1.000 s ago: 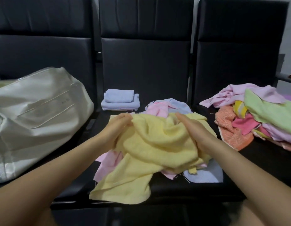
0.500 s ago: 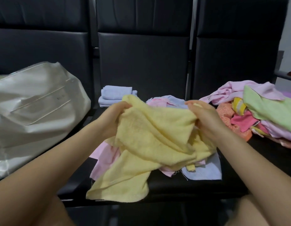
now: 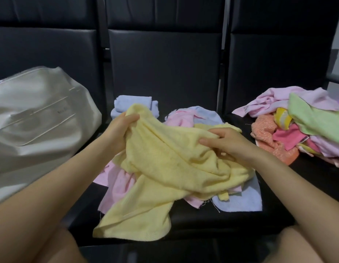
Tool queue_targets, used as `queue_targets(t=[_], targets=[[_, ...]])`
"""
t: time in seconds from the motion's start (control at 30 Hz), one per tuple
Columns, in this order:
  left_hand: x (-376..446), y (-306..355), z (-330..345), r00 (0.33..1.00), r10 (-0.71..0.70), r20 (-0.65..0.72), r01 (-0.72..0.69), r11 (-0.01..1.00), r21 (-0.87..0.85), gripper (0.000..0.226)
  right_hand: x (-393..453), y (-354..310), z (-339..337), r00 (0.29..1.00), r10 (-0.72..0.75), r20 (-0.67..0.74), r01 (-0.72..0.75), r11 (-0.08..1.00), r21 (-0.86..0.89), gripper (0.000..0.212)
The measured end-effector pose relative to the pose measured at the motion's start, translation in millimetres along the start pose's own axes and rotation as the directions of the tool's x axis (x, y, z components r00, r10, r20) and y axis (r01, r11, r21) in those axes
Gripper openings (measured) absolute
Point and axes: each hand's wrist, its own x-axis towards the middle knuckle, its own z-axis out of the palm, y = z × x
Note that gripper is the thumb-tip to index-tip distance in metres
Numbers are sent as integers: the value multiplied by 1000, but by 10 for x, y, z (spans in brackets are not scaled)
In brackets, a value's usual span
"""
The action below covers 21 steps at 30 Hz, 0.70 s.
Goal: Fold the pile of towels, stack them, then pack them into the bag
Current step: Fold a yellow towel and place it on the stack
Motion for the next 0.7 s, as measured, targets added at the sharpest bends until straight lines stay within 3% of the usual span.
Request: queue_targets(t=[0.1, 0.17, 0.23, 0.33, 0.43, 0.5, 0.63, 0.7], targets=[[61, 63, -43, 996, 53, -69, -43, 988, 149, 14, 120, 1, -132, 968, -26, -250, 43, 997, 64, 26], [122, 111, -42, 996, 50, -78, -34, 981, 189, 19, 284, -18, -283, 932, 63, -358, 37, 963, 268, 20], [209, 175, 13, 999, 42, -32, -34, 976, 216, 19, 488, -50, -438, 909, 156, -386, 33, 898, 439, 7], [352, 337, 155, 998, 24, -61, -12, 980, 200, 11, 791, -95, -616, 898, 217, -383, 35, 833, 553, 14], [673, 372, 225, 991, 13, -131, 14, 979, 201, 31, 1018, -97, -694, 873, 294, -389, -35, 834, 550, 25], [1057, 247, 168, 979, 40, -201, 9, 972, 235, 47, 1165, -81, -727, 840, 312, -444, -59, 866, 497, 20], [1093, 213, 423, 940, 105, -324, -20, 967, 255, 21, 1552, 12, -803, 739, 345, -578, -98, 905, 414, 12], [1170, 147, 522, 882, 150, -446, -60, 976, 211, 21, 1683, 68, -799, 715, 386, -583, -148, 898, 413, 15]])
